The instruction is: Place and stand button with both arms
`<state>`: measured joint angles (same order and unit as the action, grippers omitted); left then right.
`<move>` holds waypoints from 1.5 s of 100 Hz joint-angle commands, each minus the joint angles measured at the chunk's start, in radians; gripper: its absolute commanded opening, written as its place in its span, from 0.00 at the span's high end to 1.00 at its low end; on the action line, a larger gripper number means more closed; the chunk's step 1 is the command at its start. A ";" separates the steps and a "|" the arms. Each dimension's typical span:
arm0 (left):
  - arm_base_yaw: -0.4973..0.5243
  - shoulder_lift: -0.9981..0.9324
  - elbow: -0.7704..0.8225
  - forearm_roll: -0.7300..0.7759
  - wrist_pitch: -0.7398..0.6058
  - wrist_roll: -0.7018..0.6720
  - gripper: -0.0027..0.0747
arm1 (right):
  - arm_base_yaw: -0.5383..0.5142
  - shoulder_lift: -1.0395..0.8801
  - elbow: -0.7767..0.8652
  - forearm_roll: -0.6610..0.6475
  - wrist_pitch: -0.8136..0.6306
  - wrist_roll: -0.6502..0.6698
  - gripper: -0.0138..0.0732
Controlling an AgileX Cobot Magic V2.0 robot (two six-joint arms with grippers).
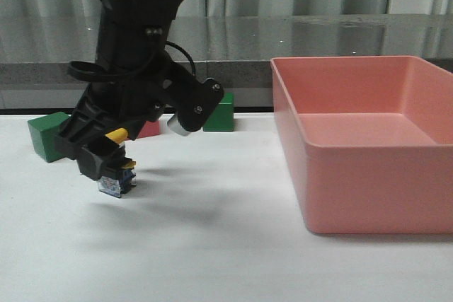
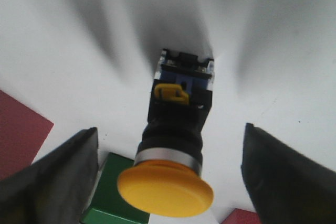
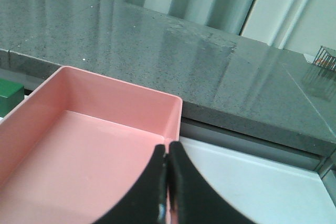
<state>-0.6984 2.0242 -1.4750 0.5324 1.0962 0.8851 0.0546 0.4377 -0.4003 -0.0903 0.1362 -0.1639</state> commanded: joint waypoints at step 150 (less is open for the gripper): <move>0.540 -0.852 0.347 -0.419 -0.791 -0.576 0.99 | -0.009 0.000 -0.025 -0.003 -0.075 -0.001 0.97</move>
<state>-0.2038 1.2861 -1.2138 0.1786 0.5047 0.3223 0.0546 0.4377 -0.4003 -0.0888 0.1362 -0.1639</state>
